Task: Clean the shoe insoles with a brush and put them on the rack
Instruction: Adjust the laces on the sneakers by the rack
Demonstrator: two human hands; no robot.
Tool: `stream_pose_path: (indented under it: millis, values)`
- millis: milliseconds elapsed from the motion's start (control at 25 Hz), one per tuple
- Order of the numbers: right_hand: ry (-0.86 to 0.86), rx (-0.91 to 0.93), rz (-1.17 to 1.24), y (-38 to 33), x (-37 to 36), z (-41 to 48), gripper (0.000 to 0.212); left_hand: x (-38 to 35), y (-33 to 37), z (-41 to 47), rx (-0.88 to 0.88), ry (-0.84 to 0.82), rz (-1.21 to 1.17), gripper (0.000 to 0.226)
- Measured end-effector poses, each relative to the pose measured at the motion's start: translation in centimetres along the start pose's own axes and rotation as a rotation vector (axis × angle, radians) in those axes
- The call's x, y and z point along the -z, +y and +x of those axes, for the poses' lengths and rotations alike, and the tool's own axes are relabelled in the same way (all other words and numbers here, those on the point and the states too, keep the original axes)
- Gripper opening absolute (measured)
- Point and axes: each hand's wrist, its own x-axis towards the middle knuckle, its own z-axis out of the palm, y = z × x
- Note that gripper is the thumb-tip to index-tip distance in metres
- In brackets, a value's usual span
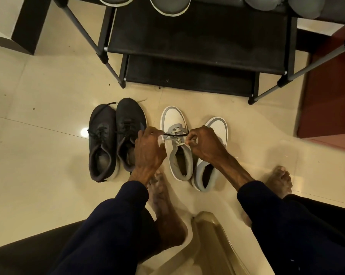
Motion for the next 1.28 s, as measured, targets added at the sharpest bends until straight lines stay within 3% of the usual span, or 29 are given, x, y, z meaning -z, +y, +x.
stream_pose_path:
  millis: [120,360,440,520,600,720,880,1080,1280]
  values:
    - [-0.052,0.033,-0.029,0.0,0.1,0.1,0.005,-1.6,1.2,-0.4,-0.153,-0.104,-0.181,0.038]
    - [-0.088,0.036,-0.082,0.4,0.4,0.6,0.004,-2.3,1.0,0.2,-0.202,-0.083,-0.235,0.009]
    - [-0.066,-0.014,-0.141,0.6,0.5,0.8,0.001,-1.6,0.9,0.4,-0.167,-0.125,-0.319,0.006]
    - [-0.022,-0.115,-0.135,0.6,0.5,0.9,0.007,-1.2,1.0,0.4,-0.058,-0.174,-0.436,0.018]
    - [0.044,-0.239,-0.009,0.5,0.8,0.7,0.014,-1.3,1.2,0.0,0.038,-0.133,-0.563,0.026]
    - [0.121,-0.387,0.369,0.4,0.6,0.0,0.017,-1.8,2.2,-0.7,0.202,-0.061,-0.848,0.031]
    - [0.129,-0.366,0.66,0.4,-0.6,-0.1,0.014,-2.5,3.3,-0.8,0.338,-0.043,-1.145,0.036]
    - [0.198,-0.412,0.794,0.2,-1.6,-0.1,0.017,-2.9,3.0,0.0,0.254,-0.018,-1.026,0.018]
    - [0.314,-0.611,0.897,-0.5,-2.5,0.8,0.014,-3.3,3.1,0.2,0.129,-0.034,-1.0,0.014]
